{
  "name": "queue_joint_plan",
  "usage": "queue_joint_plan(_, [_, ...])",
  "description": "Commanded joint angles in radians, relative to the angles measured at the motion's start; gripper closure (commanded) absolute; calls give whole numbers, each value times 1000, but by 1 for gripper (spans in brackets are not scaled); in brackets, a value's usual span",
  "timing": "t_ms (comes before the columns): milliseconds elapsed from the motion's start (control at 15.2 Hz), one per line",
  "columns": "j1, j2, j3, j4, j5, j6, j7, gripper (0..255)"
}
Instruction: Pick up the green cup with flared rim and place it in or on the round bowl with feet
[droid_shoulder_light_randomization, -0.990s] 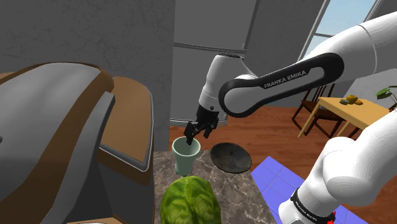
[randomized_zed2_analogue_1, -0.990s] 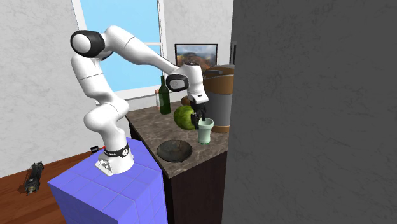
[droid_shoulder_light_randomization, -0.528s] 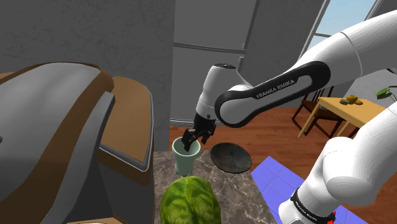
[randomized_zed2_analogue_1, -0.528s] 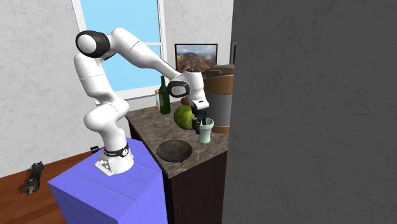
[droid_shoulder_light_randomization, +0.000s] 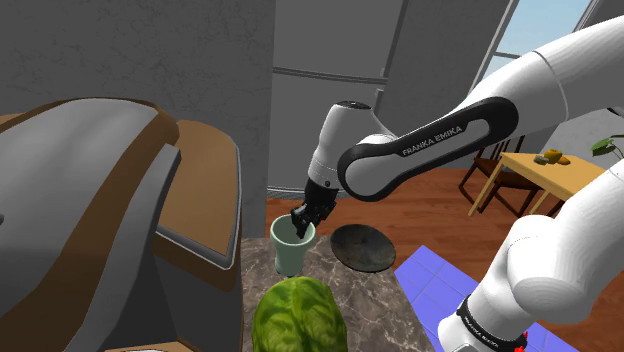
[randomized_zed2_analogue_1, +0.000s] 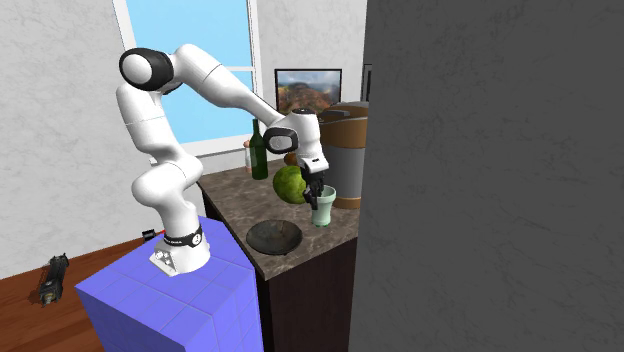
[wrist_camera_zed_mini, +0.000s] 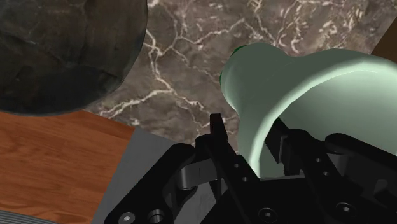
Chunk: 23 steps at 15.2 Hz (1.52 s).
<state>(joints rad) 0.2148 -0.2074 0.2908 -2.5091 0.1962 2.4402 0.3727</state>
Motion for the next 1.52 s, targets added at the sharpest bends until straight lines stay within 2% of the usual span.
queue_joint_plan(0, [0,0,0,0,0,0,0,255])
queue_joint_plan(462, [0,0,0,0,0,0,0,255])
queue_joint_plan(1452, [-2,-112,-20,113,-2,-223,7,255])
